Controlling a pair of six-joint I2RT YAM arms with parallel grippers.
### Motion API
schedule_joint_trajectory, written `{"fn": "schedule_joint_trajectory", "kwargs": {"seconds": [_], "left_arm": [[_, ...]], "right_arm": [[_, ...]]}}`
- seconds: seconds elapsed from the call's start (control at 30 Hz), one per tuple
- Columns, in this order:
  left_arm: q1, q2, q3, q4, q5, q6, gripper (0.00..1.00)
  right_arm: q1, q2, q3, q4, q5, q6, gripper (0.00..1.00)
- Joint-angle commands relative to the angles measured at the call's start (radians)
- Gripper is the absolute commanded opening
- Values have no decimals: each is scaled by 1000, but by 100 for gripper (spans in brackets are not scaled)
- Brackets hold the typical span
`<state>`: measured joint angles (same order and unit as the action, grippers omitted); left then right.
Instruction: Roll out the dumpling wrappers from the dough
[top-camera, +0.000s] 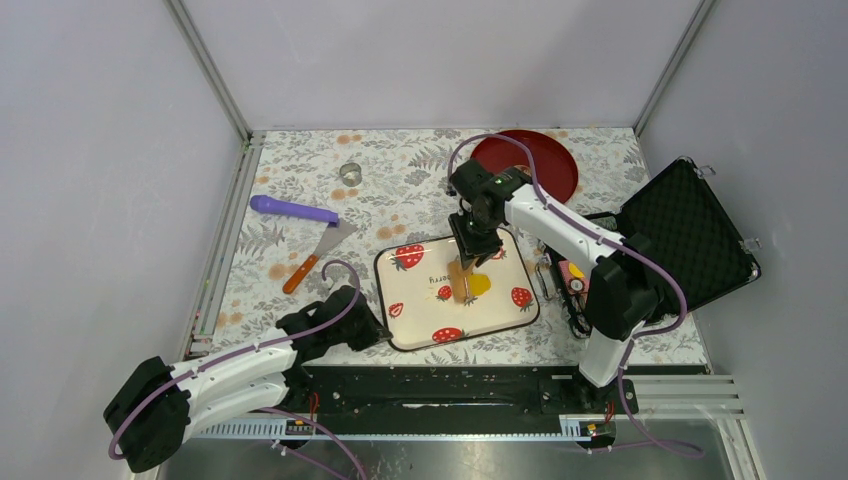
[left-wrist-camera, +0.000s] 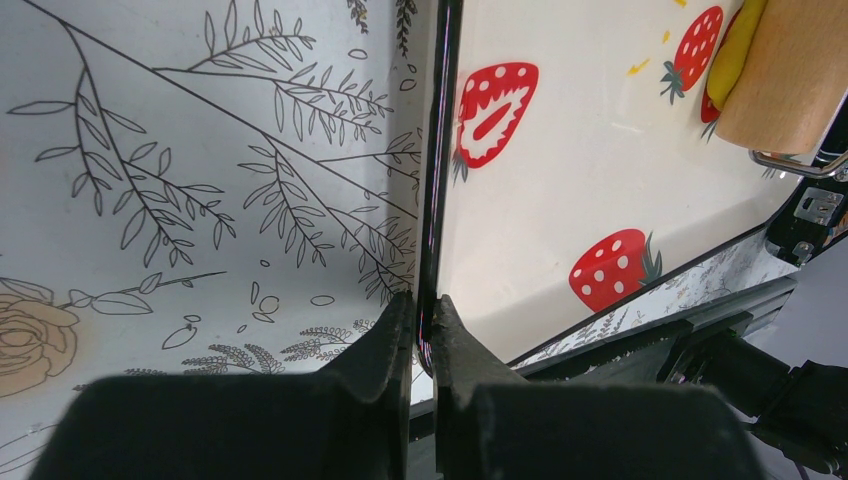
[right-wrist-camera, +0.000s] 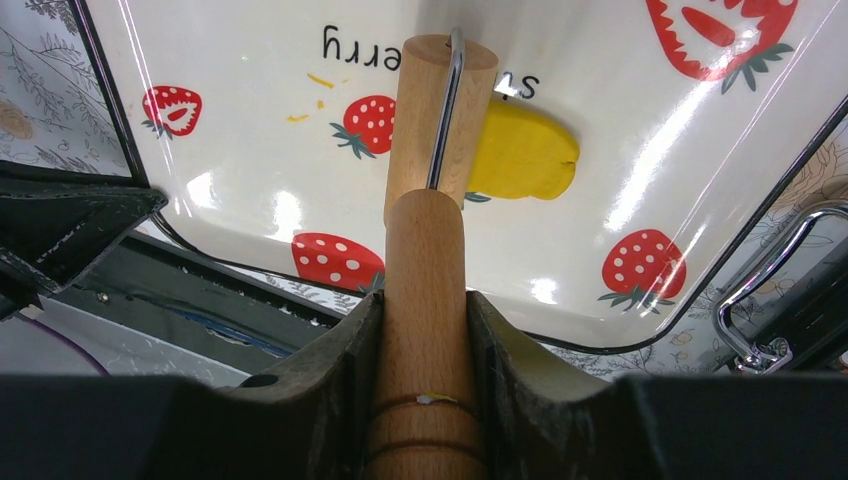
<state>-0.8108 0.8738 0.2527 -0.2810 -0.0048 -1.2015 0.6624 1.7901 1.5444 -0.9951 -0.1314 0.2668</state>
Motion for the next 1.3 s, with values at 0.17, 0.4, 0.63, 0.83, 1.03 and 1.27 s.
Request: {"fn": "schedule_joint_trajectory", "kwargs": {"seconds": [0.17, 0.4, 0.63, 0.83, 1.03, 1.27], "left_arm": [[2, 21, -2, -60, -39, 0, 0], [3, 21, -3, -60, -39, 1, 0], [3, 16, -6, -60, -40, -3, 0], [2, 10, -9, -59, -38, -3, 0], [3, 7, -12, -57, -40, -3, 0], [3, 7, -11, -56, -38, -1, 0]], "right_arm": [[63, 40, -87, 19, 83, 0, 0], [103, 41, -94, 35, 104, 43, 0], [108, 4, -110, 88, 72, 122, 0], [93, -89, -97, 154, -5, 171, 0], [92, -147, 1, 65, 120, 133, 0], [48, -146, 60, -15, 181, 79, 0]]}}
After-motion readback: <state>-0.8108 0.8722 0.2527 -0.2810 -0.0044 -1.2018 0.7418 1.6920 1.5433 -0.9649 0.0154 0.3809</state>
